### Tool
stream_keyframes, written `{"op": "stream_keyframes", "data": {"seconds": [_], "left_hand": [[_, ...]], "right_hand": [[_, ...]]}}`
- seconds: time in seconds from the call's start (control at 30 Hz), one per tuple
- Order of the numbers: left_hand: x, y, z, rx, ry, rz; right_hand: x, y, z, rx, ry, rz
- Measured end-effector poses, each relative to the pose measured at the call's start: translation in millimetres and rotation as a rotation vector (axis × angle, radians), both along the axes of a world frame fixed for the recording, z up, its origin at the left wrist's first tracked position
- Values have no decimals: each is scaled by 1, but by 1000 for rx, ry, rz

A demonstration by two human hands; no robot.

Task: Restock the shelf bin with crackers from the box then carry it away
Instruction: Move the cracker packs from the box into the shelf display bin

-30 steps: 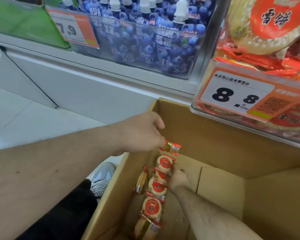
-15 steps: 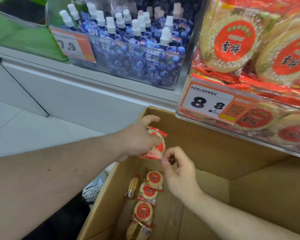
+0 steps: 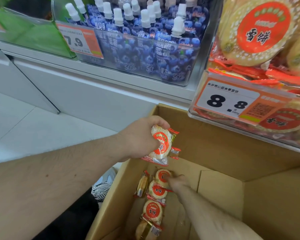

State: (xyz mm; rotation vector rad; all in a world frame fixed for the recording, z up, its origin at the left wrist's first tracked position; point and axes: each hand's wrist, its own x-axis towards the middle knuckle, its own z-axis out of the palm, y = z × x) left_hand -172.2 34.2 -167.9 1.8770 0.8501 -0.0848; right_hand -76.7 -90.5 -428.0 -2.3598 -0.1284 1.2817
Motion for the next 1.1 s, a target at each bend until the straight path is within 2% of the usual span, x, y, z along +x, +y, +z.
{"op": "stream_keyframes", "data": {"seconds": [0.2,0.33,0.47,0.67,0.8,0.9,1.1], "left_hand": [[-2,3,-3,-79,-16,-26],[-5,2,7,-93,3,-81],[-6,-3,21,-85,-44,-70],[0,-9,18,-63,-49,-131],[1,-4,9,-55,-8,-137],[2,-3,2,-48,25,-147],[3,-2,-5,-36,48,-172]], "right_hand": [[9,-5,-9,-93,-57,207],[33,-31,10,-30,29,47],[33,-49,20,-63,-8,102],[3,-33,17,131,228,-98],[-7,-11,-7,253,370,-210],[-11,4,-30,279,265,-190],[8,-5,-33,128,-59,-22]]}}
